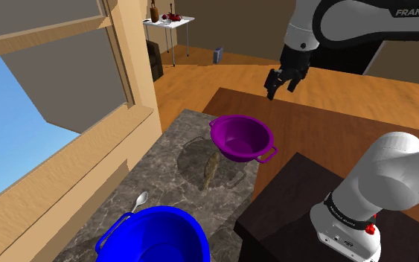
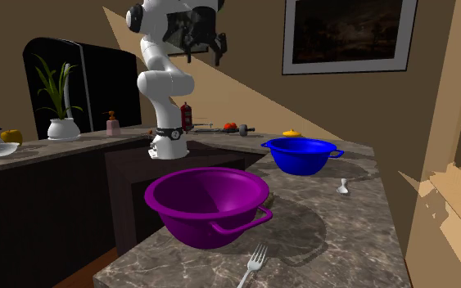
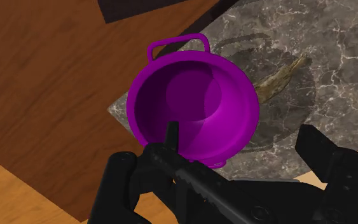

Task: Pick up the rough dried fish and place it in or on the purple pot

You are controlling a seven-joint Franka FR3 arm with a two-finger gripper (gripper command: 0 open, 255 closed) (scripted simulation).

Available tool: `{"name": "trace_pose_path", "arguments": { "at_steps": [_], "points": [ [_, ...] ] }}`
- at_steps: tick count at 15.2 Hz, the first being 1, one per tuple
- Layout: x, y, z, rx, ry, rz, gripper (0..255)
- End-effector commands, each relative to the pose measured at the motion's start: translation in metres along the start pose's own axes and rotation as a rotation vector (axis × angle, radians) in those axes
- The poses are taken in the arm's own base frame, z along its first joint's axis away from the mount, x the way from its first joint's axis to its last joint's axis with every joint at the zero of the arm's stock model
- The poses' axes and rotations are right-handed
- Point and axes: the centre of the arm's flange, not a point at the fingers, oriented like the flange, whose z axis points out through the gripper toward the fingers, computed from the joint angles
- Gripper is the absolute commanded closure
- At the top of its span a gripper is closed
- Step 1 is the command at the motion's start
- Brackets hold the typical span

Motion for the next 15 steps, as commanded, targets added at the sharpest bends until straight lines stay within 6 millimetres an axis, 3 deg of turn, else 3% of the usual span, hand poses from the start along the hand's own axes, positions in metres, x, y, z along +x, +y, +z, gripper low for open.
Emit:
{"name": "trace_pose_path", "arguments": {
  "at_steps": [1, 15],
  "points": [
    [0.001, -0.013, 0.022, -0.006, -0.003, 0.033, 0],
    [0.038, -0.109, 0.181, -0.053, -0.032, 0.248, 0]
  ]
}}
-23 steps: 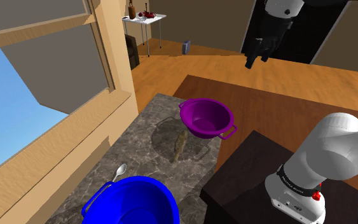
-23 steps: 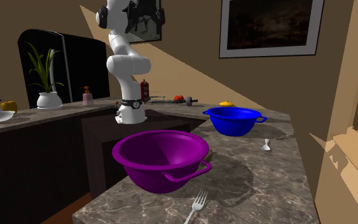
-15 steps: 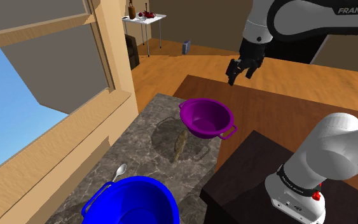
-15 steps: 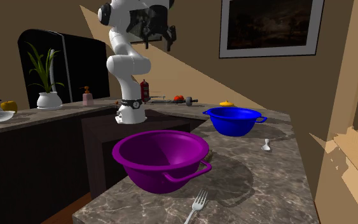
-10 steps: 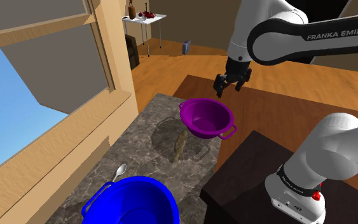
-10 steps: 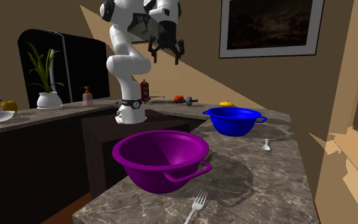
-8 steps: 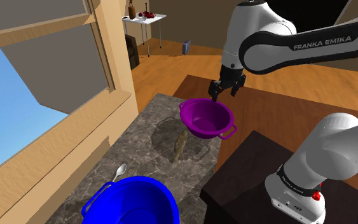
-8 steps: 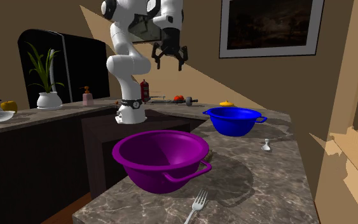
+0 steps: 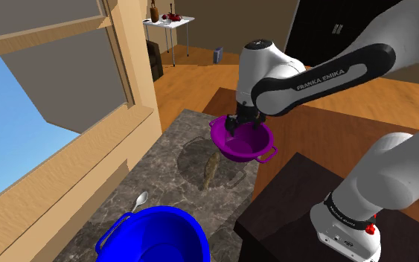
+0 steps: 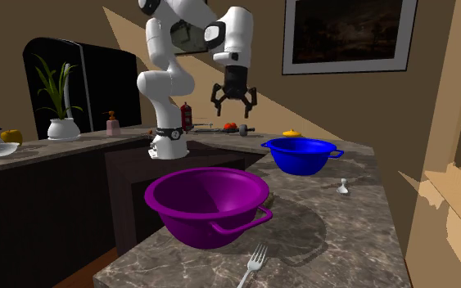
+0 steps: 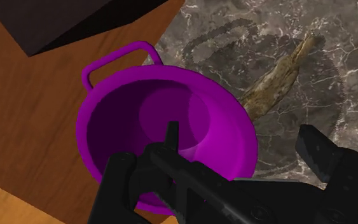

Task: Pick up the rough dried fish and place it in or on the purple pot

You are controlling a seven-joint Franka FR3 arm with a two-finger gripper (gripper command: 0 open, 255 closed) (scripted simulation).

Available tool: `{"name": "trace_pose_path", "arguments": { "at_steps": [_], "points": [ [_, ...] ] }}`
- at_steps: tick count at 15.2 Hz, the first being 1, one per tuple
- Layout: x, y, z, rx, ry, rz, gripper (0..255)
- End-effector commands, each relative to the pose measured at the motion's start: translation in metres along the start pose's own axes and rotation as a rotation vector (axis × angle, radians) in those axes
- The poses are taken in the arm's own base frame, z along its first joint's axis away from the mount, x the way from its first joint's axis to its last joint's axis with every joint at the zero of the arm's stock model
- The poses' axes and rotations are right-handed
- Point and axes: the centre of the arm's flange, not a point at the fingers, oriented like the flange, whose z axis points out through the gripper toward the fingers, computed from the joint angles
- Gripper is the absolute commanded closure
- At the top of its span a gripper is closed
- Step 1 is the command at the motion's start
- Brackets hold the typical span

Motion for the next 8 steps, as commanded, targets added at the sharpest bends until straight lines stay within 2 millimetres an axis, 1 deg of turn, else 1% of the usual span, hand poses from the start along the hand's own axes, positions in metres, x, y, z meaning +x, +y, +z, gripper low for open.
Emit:
{"name": "trace_pose_path", "arguments": {
  "at_steps": [1, 8],
  "points": [
    [0.005, -0.015, 0.022, -0.005, -0.004, 0.033, 0],
    [0.021, -0.064, 0.101, -0.028, -0.019, 0.140, 0]
  ]
}}
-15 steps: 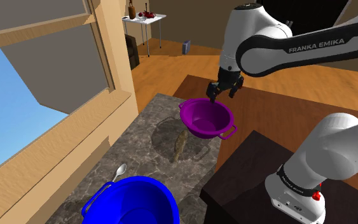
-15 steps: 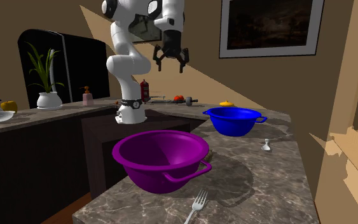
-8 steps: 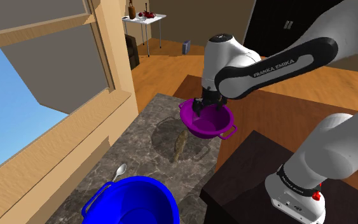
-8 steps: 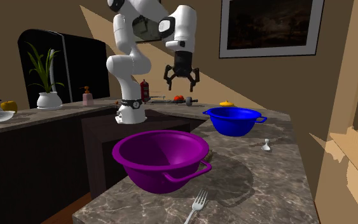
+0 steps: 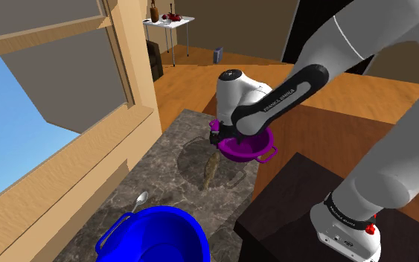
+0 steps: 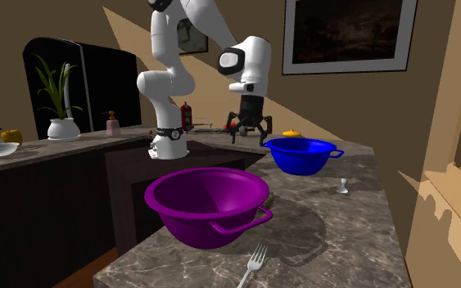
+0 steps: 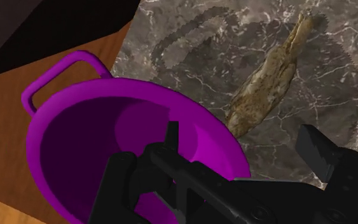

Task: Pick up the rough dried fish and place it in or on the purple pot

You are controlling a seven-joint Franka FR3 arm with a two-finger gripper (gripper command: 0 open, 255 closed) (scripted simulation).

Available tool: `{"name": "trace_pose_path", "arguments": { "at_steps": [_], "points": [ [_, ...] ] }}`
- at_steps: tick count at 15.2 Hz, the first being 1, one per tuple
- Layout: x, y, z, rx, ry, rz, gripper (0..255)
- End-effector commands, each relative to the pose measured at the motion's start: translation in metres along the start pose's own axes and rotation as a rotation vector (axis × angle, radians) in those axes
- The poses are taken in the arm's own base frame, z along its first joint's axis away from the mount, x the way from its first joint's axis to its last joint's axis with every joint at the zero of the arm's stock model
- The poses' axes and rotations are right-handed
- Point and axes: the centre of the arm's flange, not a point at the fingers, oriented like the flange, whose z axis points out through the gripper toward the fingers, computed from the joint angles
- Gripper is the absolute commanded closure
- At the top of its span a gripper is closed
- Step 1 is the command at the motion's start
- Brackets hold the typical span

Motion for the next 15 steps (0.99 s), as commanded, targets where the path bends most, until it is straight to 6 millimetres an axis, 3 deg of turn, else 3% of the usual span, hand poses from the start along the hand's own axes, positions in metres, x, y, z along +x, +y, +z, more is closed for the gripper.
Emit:
{"name": "trace_pose_path", "arguments": {
  "at_steps": [1, 11, 15],
  "points": [
    [0.002, -0.014, 0.023, -0.006, -0.005, 0.033, 0],
    [0.026, -0.084, 0.137, -0.039, -0.026, 0.186, 0],
    [0.027, -0.086, 0.157, -0.041, -0.027, 0.193, 0]
  ]
}}
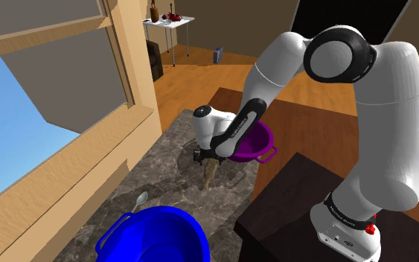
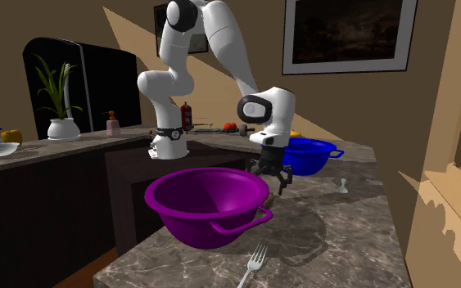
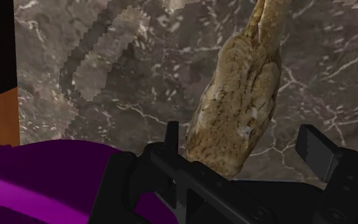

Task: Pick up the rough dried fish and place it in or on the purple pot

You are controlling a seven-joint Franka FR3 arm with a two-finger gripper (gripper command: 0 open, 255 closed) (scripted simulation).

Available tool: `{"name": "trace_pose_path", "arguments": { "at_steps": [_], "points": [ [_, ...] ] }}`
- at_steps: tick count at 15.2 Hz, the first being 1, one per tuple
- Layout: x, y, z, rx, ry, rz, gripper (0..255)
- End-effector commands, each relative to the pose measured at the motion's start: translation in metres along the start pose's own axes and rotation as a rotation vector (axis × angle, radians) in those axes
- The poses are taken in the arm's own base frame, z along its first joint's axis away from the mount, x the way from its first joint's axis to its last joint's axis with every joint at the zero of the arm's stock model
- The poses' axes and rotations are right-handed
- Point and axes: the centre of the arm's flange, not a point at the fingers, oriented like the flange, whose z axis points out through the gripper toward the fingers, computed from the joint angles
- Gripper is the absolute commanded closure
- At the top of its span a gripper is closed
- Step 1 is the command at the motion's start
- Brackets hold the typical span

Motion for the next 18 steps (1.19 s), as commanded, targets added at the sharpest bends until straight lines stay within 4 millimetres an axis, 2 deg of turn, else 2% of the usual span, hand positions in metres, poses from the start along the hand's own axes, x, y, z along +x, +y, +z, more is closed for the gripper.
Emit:
{"name": "trace_pose_path", "arguments": {
  "at_steps": [1, 4, 12, 13, 18],
  "points": [
    [0.000, -0.001, 0.011, 0.000, 0.000, 0.002, 0],
    [0.000, -0.001, 0.030, 0.000, 0.000, 0.002, 0],
    [0.000, -0.001, 0.030, 0.000, 0.000, 0.002, 0],
    [0.000, -0.001, 0.030, 0.000, 0.000, 0.002, 255],
    [0.000, -0.001, 0.030, 0.000, 0.000, 0.002, 255]
  ]
}}
